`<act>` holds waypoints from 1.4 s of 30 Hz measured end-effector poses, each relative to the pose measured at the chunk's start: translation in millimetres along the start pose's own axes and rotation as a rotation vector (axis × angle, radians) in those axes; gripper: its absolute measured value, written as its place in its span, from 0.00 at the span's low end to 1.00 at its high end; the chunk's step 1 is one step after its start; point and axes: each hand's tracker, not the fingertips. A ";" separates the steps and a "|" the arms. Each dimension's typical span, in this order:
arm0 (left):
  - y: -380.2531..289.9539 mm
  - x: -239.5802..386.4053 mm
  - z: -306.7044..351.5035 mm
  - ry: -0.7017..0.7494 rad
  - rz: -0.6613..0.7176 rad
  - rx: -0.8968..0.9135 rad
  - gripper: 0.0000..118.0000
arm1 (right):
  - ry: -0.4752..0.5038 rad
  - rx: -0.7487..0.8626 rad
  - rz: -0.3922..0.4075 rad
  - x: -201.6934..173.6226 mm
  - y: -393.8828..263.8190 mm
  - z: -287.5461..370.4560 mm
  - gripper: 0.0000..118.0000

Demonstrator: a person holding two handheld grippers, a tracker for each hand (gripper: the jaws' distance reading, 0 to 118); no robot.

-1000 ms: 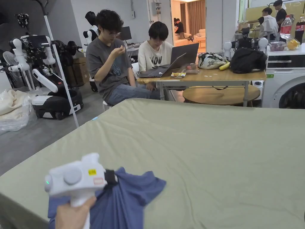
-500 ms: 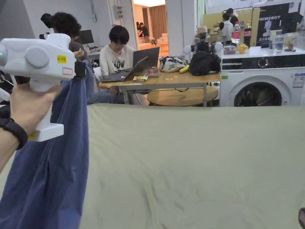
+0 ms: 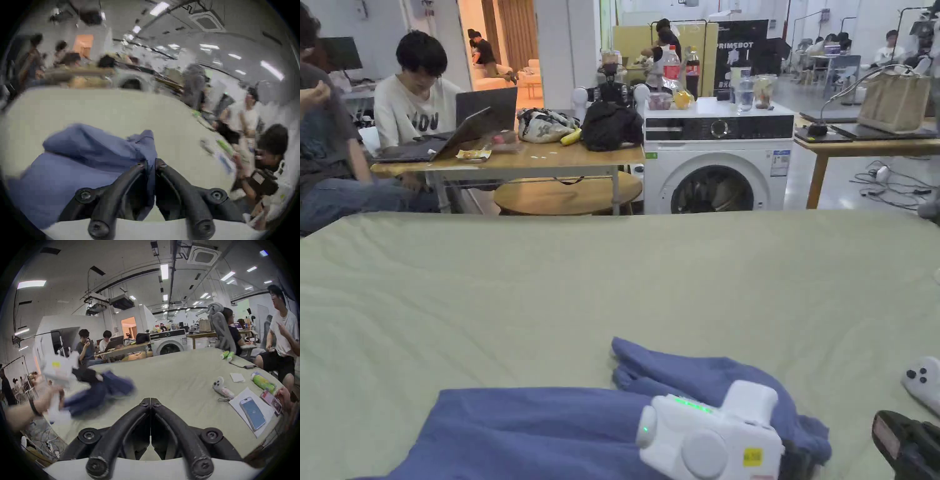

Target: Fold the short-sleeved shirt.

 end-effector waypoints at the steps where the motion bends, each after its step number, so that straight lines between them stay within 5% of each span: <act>1: -6.7 15.0 -8.7 -0.035 -0.011 -0.006 0.02 | -0.007 0.005 0.005 1.3 0.4 2.5 0.00; 4: -17.2 43.0 -15.6 -0.149 -0.015 0.012 0.02 | -0.023 0.013 0.006 4.7 1.5 6.0 0.00; 10: 1.3 1.3 84.0 -0.079 0.067 0.300 0.02 | -0.013 0.018 0.021 3.7 1.4 6.7 0.00; 12: 5.3 -12.2 140.5 0.092 0.017 0.434 0.19 | -0.013 0.025 0.042 -0.3 3.9 4.8 0.00; 13: 5.7 -18.6 167.1 0.183 -0.005 0.486 0.40 | -0.009 0.024 0.046 -2.0 6.1 2.7 0.00; 14: 3.8 -24.9 194.5 0.271 -0.030 0.558 0.45 | -0.006 0.026 0.051 -3.8 8.0 -0.2 0.00; 17: -10.0 -32.3 259.2 0.492 -0.053 0.669 0.44 | -0.001 0.042 0.084 -13.0 12.0 -9.8 0.00; 22: -35.9 -41.6 319.1 0.654 -0.061 0.691 0.42 | 0.009 0.061 0.138 -29.2 15.5 -25.1 0.00; 26: -51.7 -51.0 333.0 0.677 -0.011 0.647 0.00 | 0.006 0.070 0.171 -40.2 13.3 -35.4 0.00; 34: -54.1 -81.2 330.3 0.676 0.056 0.562 0.00 | 0.009 0.048 0.198 -46.1 8.3 -45.6 0.00; 42: -13.7 -196.0 278.3 0.574 0.331 0.202 0.00 | 0.020 0.001 0.143 -25.9 -5.8 -38.1 0.00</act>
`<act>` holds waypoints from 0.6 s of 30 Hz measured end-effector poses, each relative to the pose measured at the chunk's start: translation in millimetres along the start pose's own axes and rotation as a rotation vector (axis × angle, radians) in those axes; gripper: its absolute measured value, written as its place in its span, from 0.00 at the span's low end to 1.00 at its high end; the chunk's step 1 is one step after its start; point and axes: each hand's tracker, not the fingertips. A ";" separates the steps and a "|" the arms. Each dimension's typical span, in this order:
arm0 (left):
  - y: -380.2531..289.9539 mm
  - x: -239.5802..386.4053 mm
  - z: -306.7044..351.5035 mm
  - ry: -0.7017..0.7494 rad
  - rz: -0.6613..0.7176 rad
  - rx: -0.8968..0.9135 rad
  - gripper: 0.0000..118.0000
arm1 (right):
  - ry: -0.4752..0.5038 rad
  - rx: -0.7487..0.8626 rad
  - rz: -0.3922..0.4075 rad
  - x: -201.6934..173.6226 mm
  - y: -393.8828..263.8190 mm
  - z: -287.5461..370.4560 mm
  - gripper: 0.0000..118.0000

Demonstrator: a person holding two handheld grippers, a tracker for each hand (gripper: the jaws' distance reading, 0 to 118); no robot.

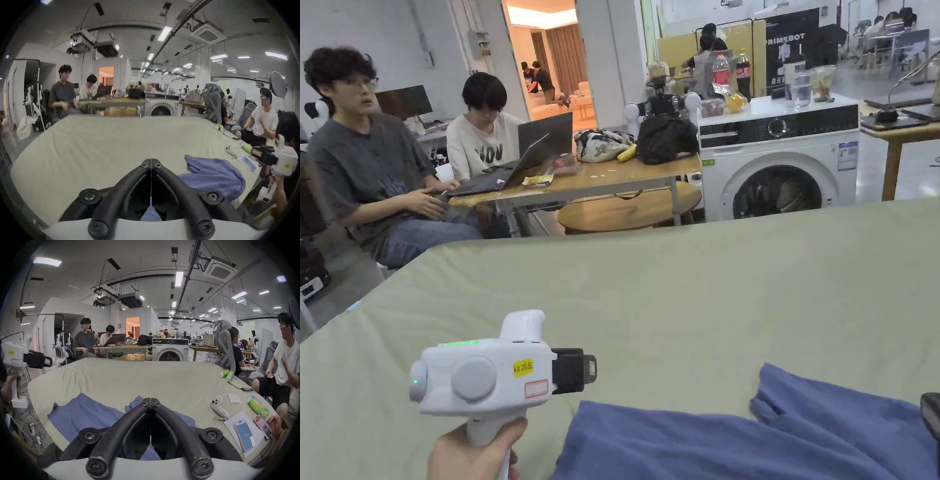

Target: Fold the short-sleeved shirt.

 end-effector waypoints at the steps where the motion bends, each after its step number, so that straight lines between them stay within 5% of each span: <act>1: 4.1 -5.2 -17.1 0.014 0.006 -0.046 0.06 | -0.006 -0.009 -0.007 4.1 -3.0 0.2 0.00; 3: 10.0 -14.7 -52.9 0.037 0.022 -0.123 0.32 | -0.029 -0.025 -0.030 13.7 -8.8 0.2 0.00; 8: 12.0 -29.9 -116.6 0.115 0.045 -0.221 0.54 | -0.083 -0.065 -0.090 40.9 -21.4 1.2 0.00; 15: -5.7 -35.6 -156.2 0.148 0.028 -0.319 0.55 | -0.156 -0.115 -0.147 65.9 -31.0 13.6 0.00; 18: -3.8 -29.9 -153.7 0.174 -0.043 -0.294 0.47 | -0.182 -0.136 -0.142 67.4 -32.8 20.5 0.00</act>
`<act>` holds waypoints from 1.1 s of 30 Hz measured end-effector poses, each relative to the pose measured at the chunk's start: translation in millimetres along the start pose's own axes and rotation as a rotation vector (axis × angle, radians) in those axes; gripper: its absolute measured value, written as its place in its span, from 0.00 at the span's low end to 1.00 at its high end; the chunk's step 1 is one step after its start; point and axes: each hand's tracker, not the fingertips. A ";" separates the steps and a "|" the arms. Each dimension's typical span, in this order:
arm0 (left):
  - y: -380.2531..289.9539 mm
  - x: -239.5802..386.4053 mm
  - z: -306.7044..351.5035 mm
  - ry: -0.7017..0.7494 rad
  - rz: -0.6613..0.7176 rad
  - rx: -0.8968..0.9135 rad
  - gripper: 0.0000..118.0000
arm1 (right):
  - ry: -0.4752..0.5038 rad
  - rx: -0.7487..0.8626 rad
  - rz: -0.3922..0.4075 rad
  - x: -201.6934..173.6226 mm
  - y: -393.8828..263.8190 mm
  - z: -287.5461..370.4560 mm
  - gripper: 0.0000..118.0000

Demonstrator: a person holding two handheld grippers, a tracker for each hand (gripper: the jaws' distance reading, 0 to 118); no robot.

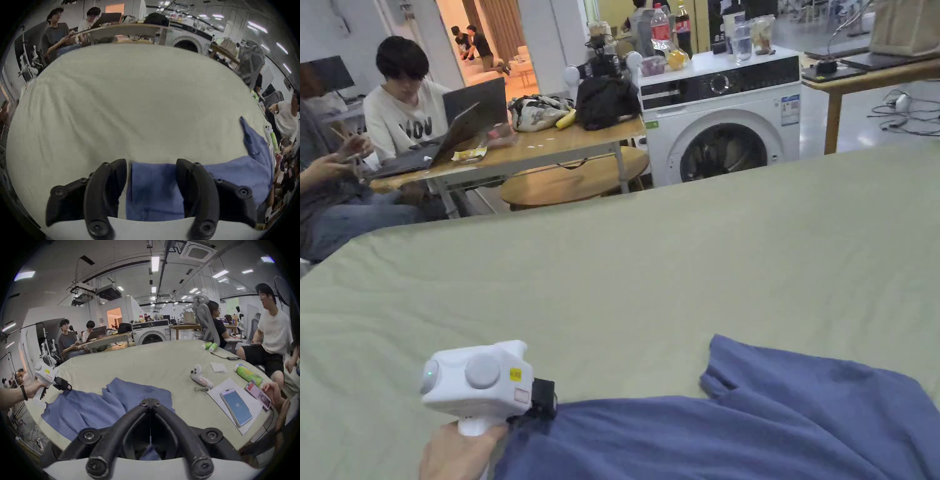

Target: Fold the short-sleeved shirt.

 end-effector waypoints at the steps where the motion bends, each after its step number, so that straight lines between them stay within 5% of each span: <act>1: 0.9 -0.3 0.4 0.000 -0.004 0.000 0.44 | -0.002 -0.010 -0.008 1.1 -0.9 2.3 0.00; 6: -2.3 10.7 1.5 0.010 -0.037 0.001 0.15 | -0.054 -0.141 -0.179 3.8 -19.7 11.7 0.00; 9: -9.8 21.3 3.9 0.028 -0.065 -0.006 0.10 | -0.026 -0.246 -0.272 8.4 -45.6 -0.5 0.00; 10: -10.0 20.4 3.8 0.026 -0.063 -0.007 0.01 | -0.030 -0.266 -0.295 7.6 -54.2 -4.3 0.00; 11: -11.5 20.2 5.6 0.023 -0.059 -0.004 0.00 | -0.017 -0.292 -0.325 9.1 -60.1 -11.8 0.14; 13: -14.8 18.4 9.9 0.006 -0.040 0.002 0.00 | 0.039 -0.290 -0.408 15.0 -70.1 -25.5 0.72; 14: -16.2 17.6 13.3 0.000 -0.036 0.009 0.00 | 0.052 -0.319 -0.448 15.9 -72.8 -31.0 0.75; 16: -18.8 15.6 33.3 -0.016 -0.025 0.074 0.00 | 0.123 -0.299 -0.525 23.5 -77.8 -34.6 0.69; 17: -21.2 15.1 49.0 -0.026 -0.026 0.113 0.00 | 0.120 -0.288 -0.506 24.7 -75.7 -30.8 0.55; 19: -22.9 9.5 85.6 -0.071 -0.010 0.222 0.00 | 0.126 -0.247 -0.438 17.7 -64.5 -19.9 0.00; 24: -25.4 -5.8 204.7 -0.150 0.017 0.499 0.00 | 0.202 -0.095 -0.418 17.2 -15.6 -0.5 0.00; 33: -5.3 -27.6 385.5 -0.094 0.016 0.867 0.00 | 0.251 0.189 -0.210 -13.9 131.0 14.2 0.00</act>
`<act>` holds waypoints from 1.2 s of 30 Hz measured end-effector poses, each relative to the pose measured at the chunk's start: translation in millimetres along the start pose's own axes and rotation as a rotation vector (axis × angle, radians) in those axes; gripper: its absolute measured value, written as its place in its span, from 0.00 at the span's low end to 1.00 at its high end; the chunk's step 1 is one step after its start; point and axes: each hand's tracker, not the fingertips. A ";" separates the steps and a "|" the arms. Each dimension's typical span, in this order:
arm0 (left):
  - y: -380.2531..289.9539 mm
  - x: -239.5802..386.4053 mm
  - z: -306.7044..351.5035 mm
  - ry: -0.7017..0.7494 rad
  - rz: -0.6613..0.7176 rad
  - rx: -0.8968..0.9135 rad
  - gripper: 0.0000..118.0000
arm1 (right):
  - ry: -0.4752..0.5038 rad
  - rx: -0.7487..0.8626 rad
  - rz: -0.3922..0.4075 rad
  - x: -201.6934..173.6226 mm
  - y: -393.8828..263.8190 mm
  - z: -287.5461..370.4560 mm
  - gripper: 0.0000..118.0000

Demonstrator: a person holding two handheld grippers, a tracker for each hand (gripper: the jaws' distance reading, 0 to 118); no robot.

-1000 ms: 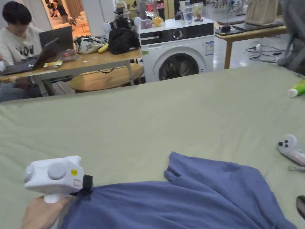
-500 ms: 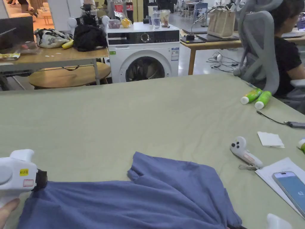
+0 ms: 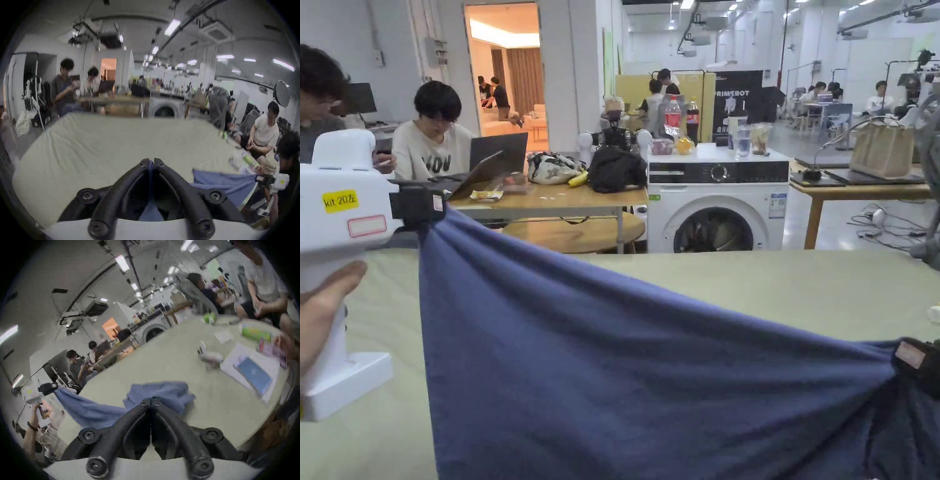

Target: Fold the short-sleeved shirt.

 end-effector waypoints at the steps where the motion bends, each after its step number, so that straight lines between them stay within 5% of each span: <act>1: 11.5 1.4 4.7 0.022 -0.017 0.036 0.00 | 0.012 0.023 0.030 -10.7 17.7 -5.0 0.00; 10: 74.9 10.5 -35.4 0.099 -0.024 0.131 0.00 | -0.027 0.111 0.239 -72.7 144.1 -73.0 0.00; 17: 95.9 1.3 -98.2 0.147 -0.043 0.130 0.00 | -0.050 0.127 0.269 -88.1 194.2 -138.2 0.00; 27: 85.9 -19.8 -175.2 0.177 -0.028 0.101 0.00 | -0.084 0.100 0.278 -96.1 210.7 -234.3 0.00; 36: 6.2 -37.2 -178.1 0.146 0.046 -0.003 0.00 | -0.125 -0.043 0.310 -70.6 145.1 -252.1 0.00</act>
